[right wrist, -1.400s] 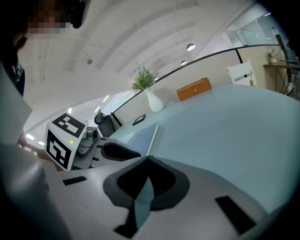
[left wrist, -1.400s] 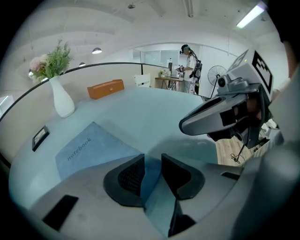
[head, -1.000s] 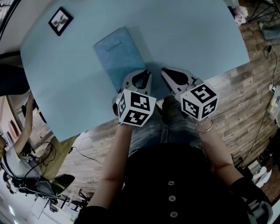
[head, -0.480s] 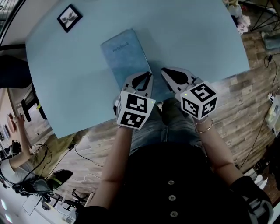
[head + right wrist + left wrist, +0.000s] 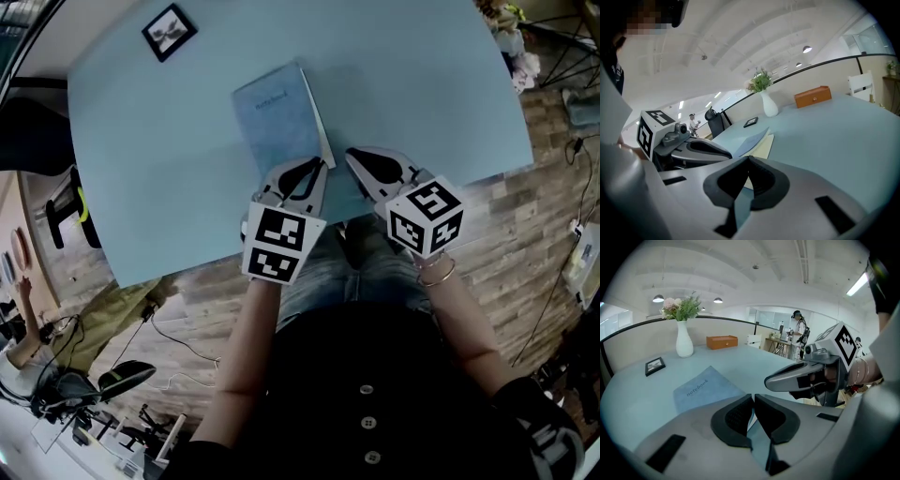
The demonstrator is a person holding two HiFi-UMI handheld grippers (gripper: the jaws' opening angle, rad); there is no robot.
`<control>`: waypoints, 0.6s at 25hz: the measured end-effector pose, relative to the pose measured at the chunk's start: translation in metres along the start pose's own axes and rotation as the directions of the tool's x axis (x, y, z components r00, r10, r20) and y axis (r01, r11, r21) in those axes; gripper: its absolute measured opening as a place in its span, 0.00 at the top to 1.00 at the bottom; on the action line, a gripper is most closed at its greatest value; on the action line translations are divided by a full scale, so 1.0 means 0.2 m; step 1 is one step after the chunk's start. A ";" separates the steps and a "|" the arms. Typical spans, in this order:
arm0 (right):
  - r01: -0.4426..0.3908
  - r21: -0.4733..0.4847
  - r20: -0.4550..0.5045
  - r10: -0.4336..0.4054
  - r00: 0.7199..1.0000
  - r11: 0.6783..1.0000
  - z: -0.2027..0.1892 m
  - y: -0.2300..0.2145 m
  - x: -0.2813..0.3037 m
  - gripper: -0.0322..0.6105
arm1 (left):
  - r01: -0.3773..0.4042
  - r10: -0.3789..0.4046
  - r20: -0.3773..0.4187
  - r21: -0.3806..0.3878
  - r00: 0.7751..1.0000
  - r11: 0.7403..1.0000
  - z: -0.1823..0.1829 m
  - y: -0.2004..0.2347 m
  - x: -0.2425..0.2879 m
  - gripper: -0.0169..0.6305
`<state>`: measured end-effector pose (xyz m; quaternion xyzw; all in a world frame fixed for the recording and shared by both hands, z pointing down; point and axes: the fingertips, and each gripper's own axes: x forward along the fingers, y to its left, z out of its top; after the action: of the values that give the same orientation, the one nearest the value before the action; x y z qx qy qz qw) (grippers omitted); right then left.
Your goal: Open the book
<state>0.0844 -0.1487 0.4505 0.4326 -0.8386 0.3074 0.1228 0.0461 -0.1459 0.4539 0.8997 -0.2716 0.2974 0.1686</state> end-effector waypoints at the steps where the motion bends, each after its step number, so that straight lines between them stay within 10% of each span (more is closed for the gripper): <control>1: -0.004 -0.004 0.001 0.004 1.000 1.000 0.01 0.01 0.00 0.95 | -0.005 0.006 0.009 -0.009 1.000 1.000 0.01 0.00 -0.01 0.93; 15: -0.083 -0.091 -0.011 0.083 0.997 0.992 0.11 0.17 0.09 0.95 | -0.077 0.094 0.131 -0.128 0.987 0.989 0.07 0.09 -0.25 0.94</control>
<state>0.0477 -0.1596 0.4285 0.3902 -0.8686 0.2751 0.1327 0.0070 -0.1470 0.4141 0.8934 -0.3387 0.2246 0.1914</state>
